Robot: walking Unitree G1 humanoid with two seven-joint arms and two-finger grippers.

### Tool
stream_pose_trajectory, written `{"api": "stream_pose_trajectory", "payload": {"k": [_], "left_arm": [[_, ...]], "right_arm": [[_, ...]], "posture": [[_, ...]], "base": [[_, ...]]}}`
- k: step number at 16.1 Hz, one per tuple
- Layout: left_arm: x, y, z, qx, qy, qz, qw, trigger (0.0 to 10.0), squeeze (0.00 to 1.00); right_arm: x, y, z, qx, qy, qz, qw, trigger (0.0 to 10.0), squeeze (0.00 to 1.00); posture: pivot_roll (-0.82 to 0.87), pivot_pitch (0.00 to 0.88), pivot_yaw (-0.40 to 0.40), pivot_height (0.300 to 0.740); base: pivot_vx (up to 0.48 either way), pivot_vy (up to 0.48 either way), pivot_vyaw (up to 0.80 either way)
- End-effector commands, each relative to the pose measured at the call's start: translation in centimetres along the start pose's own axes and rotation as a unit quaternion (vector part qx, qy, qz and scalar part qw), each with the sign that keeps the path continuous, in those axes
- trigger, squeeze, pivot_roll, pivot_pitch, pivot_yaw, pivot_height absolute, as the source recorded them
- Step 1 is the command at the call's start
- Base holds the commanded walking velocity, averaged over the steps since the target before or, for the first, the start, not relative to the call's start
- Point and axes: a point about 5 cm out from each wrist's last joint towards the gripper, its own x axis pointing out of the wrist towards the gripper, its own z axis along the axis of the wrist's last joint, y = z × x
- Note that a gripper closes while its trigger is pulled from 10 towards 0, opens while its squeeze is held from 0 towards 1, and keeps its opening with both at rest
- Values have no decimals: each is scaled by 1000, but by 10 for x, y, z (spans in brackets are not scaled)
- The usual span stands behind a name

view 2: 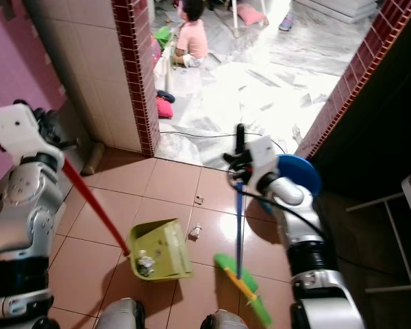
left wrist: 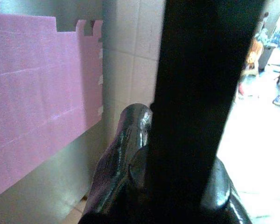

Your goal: Sweep floor

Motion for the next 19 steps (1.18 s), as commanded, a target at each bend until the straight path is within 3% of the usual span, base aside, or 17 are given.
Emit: {"api": "stream_pose_trajectory", "payload": {"k": [1,5,8,12,15,19], "left_arm": [[-4,1,10,2,-27,1,1000,10000,0],[-15,5,3,4,-12,13,1000,10000,0],[-15,2,3,4,-11,9,1000,10000,0],[-16,1,3,2,-7,9,1000,10000,0],[-15,1,3,1,-7,9,1000,10000,0],[-13,-3,4,-4,-11,6,1000,10000,0]], "right_arm": [[2,4,7,5,-28,12,1000,10000,0],[17,17,19,17,-92,5,996,10000,0],[34,28,41,20,-147,-7,989,10000,0],[51,39,79,-4,-227,-71,971,10000,0],[49,44,96,-46,-267,-67,960,10000,0],[40,40,96,-48,-272,-46,960,10000,0]], "posture": [[-9,66,-59,740],[10,93,-61,740],[13,101,-61,740],[25,102,-58,740],[20,97,-58,740],[7,89,-59,740]], "base": [[0,0,0],[0,0,0],[0,0,0],[0,0,0],[0,0,0],[0,0,0]]}}
